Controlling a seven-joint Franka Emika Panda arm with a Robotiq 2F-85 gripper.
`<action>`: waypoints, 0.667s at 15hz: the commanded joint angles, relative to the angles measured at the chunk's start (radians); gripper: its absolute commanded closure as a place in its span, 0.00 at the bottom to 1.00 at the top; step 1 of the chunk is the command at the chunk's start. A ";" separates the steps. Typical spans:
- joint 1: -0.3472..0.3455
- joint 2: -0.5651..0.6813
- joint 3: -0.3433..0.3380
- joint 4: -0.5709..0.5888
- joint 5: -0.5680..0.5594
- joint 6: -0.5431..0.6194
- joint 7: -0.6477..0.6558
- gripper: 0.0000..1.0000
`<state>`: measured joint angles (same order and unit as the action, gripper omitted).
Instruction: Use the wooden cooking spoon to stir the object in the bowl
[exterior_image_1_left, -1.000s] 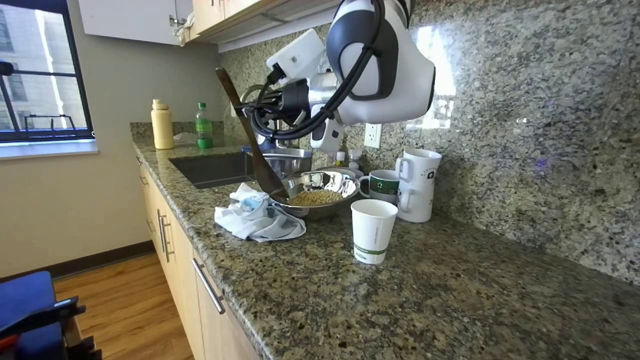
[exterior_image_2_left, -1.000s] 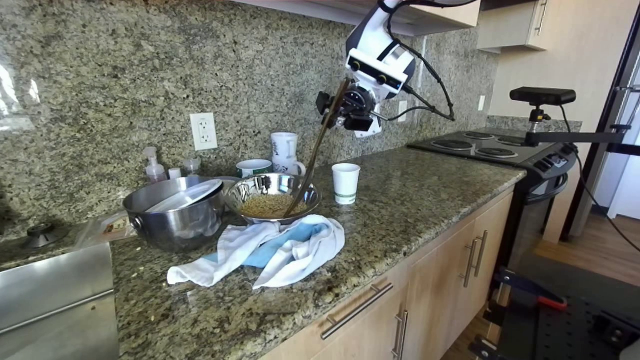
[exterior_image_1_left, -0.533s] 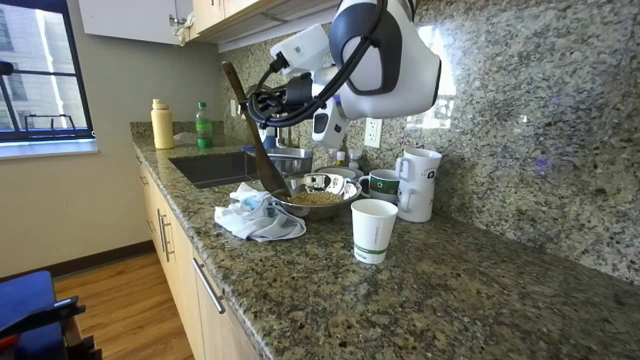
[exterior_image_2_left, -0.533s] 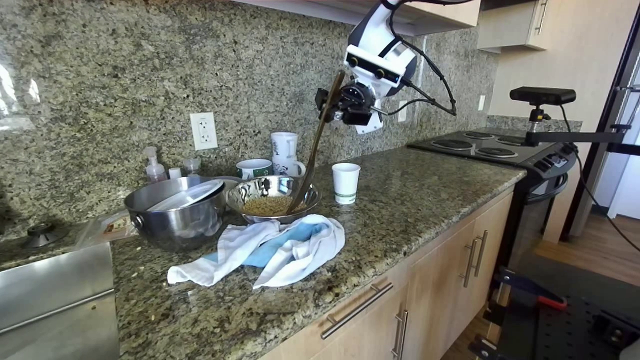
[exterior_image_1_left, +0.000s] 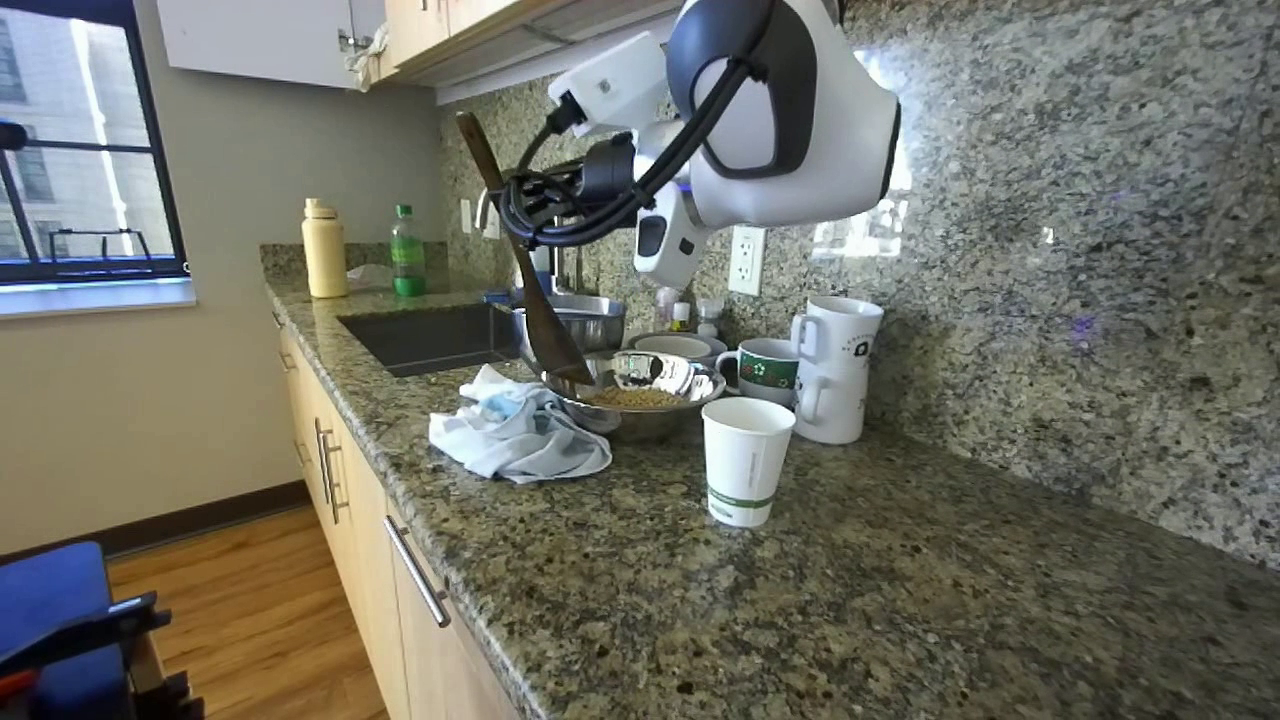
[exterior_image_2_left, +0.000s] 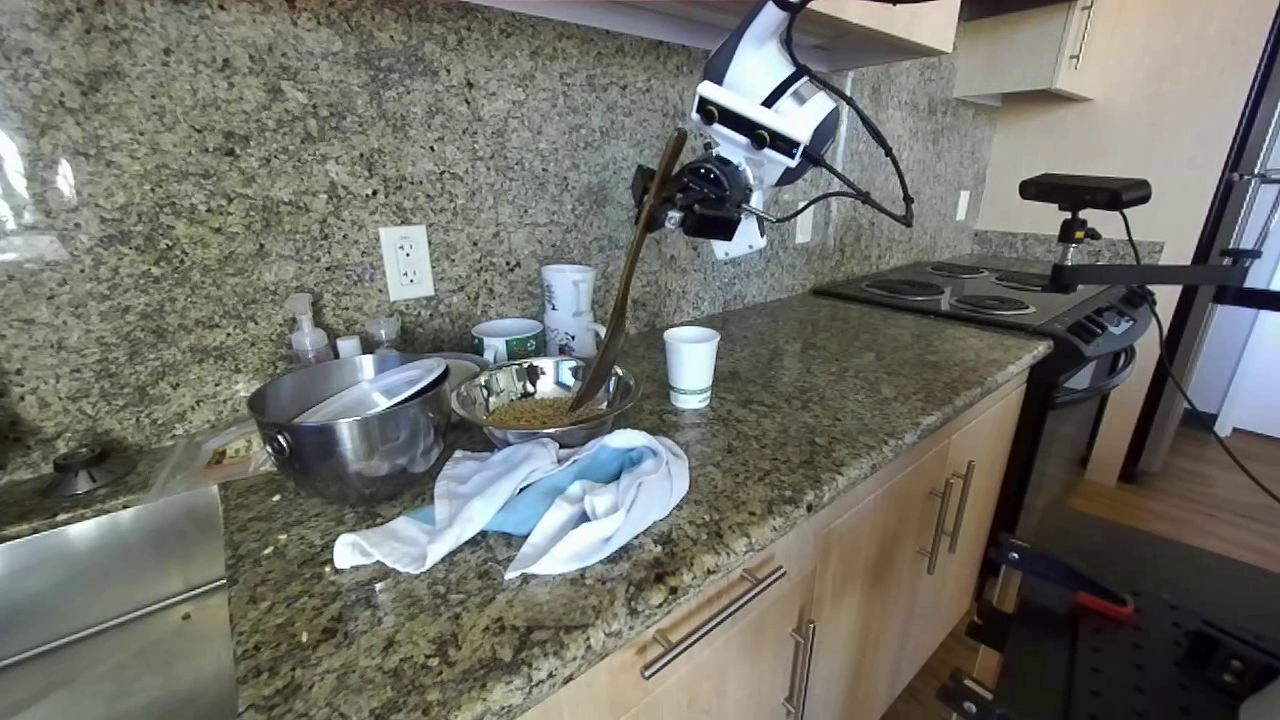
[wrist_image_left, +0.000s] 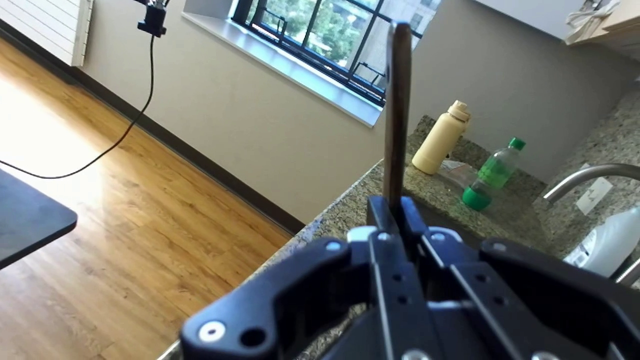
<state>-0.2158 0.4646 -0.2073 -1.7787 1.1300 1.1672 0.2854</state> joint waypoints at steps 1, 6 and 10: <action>-0.002 0.001 -0.001 0.003 -0.001 -0.002 0.000 0.93; 0.000 0.016 0.002 0.019 0.013 0.010 0.007 0.98; 0.008 0.050 0.010 0.052 0.053 0.062 0.016 0.98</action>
<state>-0.2124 0.4882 -0.2056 -1.7680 1.1516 1.1996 0.2829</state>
